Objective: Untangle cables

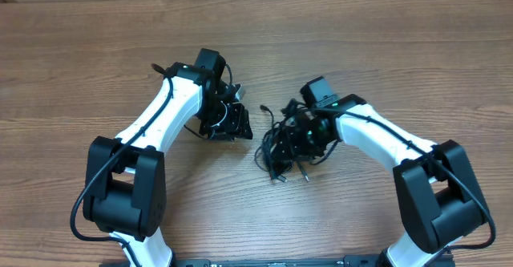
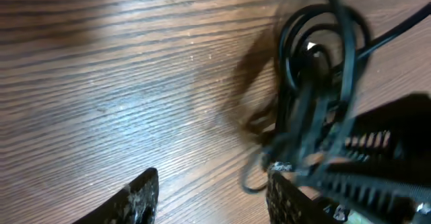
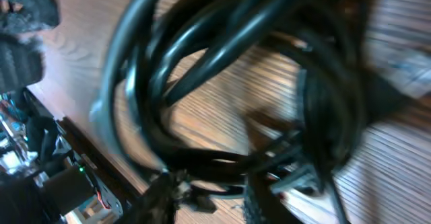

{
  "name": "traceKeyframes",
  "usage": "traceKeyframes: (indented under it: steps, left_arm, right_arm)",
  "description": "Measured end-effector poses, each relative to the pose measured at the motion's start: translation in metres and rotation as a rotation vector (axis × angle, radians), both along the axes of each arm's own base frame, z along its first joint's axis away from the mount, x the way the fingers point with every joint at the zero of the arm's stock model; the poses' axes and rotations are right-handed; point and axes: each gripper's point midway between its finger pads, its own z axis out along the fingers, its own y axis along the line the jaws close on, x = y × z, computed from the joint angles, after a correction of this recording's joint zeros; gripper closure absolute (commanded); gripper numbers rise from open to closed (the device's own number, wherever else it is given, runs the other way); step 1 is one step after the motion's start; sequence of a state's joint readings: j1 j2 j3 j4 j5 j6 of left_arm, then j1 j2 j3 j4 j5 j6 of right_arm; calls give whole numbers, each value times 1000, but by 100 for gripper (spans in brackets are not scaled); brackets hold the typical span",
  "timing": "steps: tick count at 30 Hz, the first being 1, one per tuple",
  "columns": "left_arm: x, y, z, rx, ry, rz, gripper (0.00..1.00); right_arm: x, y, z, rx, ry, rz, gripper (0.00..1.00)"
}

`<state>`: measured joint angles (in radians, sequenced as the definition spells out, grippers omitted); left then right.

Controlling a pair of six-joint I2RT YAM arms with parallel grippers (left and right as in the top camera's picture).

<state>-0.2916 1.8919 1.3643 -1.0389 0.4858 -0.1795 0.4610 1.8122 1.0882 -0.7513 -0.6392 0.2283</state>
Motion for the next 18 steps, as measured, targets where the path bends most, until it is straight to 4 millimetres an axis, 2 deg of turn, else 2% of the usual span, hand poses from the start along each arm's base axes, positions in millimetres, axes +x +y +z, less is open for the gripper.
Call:
traceKeyframes:
  steps: [3, 14, 18]
  left_arm:
    - [0, -1, 0, -2, -2, -7, 48]
    - [0, 8, -2, 28, -6, -14, 46]
    - [-2, 10, -4, 37, -4, -22, 42]
  right_arm:
    - [-3, 2, -2, -23, -4, 4, 90]
    - [-2, 5, -6, -64, 10, -44, 90]
    - [1, 1, -8, -86, 17, -77, 90]
